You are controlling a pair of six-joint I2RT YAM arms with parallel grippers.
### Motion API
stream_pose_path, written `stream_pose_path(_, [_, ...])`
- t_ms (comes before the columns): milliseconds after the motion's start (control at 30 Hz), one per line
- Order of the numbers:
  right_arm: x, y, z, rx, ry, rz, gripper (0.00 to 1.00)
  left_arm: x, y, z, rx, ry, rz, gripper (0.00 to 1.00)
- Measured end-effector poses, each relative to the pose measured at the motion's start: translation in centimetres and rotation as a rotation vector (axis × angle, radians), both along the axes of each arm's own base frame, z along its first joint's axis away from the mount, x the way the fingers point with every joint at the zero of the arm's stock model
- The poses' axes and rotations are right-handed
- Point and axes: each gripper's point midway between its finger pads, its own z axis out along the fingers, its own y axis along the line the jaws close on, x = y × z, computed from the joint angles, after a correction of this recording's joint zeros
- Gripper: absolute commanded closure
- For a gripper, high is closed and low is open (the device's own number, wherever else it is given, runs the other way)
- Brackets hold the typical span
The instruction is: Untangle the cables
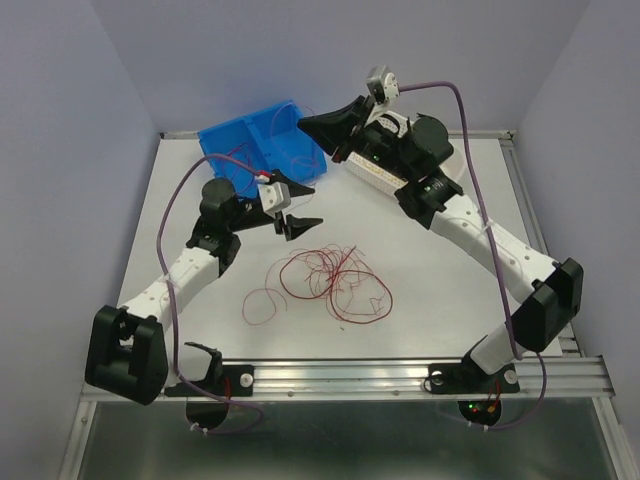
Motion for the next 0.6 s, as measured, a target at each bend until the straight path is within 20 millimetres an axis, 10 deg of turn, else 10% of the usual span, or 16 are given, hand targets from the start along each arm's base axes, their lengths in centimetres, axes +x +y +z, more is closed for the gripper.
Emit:
stream_pose_path(333, [0.2,0.4,0.5,0.04,-0.002,0.018,0.99,4.9,0.2,-0.5,-0.085,0.109,0.185,0.2])
stream_pose_path(600, [0.0,0.3,1.4,0.071,-0.023,0.024,0.99,4.0,0.0,1.6,-0.138,0.069,0.145,0.2])
